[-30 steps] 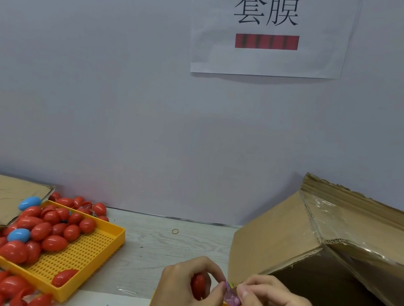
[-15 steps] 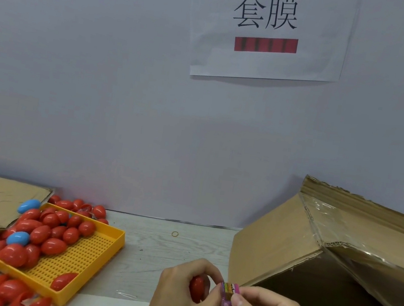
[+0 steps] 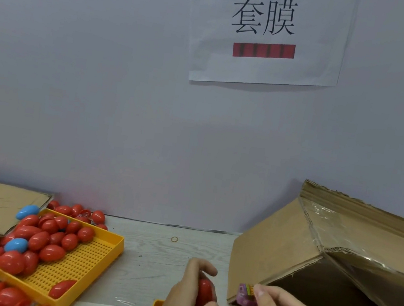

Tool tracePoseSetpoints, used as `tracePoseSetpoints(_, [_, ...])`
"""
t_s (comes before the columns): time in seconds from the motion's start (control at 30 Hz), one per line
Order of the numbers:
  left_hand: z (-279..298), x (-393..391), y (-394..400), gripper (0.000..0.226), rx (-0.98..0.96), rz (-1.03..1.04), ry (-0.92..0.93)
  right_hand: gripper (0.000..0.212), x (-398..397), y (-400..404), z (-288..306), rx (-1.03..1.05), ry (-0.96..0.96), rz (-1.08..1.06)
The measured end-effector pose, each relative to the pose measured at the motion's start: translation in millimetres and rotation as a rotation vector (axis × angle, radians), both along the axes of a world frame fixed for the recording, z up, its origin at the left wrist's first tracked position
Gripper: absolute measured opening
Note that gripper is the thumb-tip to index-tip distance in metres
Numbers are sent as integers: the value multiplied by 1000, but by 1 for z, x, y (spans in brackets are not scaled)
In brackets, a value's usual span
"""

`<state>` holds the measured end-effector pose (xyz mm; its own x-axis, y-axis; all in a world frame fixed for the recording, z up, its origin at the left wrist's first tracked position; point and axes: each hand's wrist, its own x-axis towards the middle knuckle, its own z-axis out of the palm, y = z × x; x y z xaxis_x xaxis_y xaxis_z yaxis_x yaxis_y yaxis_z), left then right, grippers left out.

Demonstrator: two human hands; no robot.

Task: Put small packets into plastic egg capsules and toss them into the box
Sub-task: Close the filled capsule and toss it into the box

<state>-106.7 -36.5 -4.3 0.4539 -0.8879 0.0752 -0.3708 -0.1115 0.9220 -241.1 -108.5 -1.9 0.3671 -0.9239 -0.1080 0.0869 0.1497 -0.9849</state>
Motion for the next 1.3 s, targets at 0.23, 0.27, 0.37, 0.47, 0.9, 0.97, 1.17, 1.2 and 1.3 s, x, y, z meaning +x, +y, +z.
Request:
tracePoseSetpoints(0.23, [-3,-1,-4,25,18,121,14,22,1,0,1,10,-35,-40])
tracePoseSetpoints(0.27, [-2,0,-4,27,-5,123,70,22,1,0,1,14,-39,-36])
tracePoseSetpoints(0.37, [2,3,-4,23,-83,155,300,21,1,0,1,20,-35,-27])
tracePoseSetpoints(0.47, [4,4,-4,11,-117,157,409,13,2,0,0,11,-27,-48])
tracePoseSetpoints(0.9, [1,4,-4,13,-140,80,606,12,3,4,-3,-161,6,-149])
tracePoseSetpoints(0.97, [1,4,-4,15,-124,47,585,14,3,5,-4,-170,20,-156])
tracePoseSetpoints(1.17, [0,4,-3,20,-118,13,506,12,2,7,-3,-175,51,-114])
tracePoseSetpoints(1.2, [-1,4,-3,20,-126,9,503,11,1,7,-2,-175,59,-98])
tracePoseSetpoints(1.3, [-1,4,-4,20,-132,-14,496,13,0,6,-2,-178,79,-55])
